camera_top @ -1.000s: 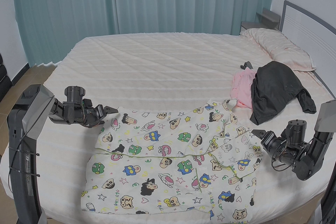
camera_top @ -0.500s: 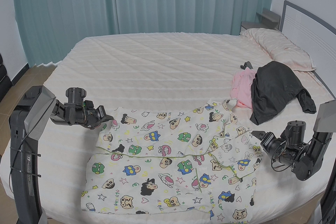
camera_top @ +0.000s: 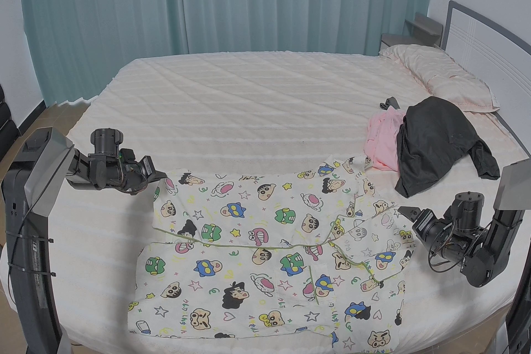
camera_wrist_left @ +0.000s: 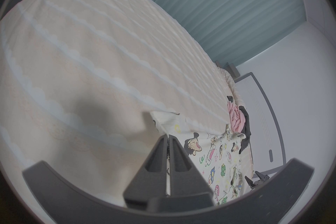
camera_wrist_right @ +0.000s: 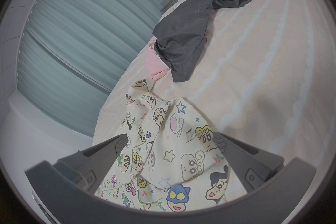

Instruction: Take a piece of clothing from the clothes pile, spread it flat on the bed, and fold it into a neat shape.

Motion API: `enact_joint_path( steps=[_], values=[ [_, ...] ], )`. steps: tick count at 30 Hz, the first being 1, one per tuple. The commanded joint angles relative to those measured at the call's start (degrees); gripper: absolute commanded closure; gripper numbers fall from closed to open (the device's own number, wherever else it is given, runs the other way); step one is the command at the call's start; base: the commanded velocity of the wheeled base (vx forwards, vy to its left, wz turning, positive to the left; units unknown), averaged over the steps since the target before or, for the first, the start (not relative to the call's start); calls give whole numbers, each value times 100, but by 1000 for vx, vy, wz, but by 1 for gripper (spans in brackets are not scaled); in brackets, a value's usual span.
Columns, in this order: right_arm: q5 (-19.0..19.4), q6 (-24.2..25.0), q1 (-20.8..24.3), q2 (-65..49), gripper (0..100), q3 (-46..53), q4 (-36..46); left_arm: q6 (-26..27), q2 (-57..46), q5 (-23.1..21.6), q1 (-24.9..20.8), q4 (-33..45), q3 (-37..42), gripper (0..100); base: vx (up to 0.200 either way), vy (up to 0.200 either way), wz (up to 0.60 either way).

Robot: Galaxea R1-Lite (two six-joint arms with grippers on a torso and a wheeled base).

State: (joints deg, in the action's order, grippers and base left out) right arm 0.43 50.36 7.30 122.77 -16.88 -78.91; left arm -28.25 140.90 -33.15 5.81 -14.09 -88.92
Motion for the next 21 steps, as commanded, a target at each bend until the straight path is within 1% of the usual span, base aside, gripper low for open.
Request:
enact_joint_path(
  steps=[1, 2, 3, 4, 5, 21],
  values=[
    [1, 0, 8, 28, 0, 1, -2, 21, -124, 133, 25, -15, 15, 100, 0, 0, 0],
    [1, 0, 8, 28, 0, 1, -2, 30, -106, 238, 25, -15, 6, 100, 0, 0, 0],
    [1, 0, 8, 28, 0, 1, -2, 30, -106, 238, 25, -15, 6, 100, 0, 0, 0],
    [1, 0, -1, 28, 0, -8, -2, 21, -89, 449, 16, -23, -55, 100, 0, 0, 0],
    [1, 0, -1, 28, 0, -8, -2, 21, -98, 476, 16, -32, -64, 100, 0, 0, 0],
    [1, 0, -10, 28, 0, -8, -2, 12, -80, 537, 7, -15, -205, 100, 0, 0, 0]
  ],
)
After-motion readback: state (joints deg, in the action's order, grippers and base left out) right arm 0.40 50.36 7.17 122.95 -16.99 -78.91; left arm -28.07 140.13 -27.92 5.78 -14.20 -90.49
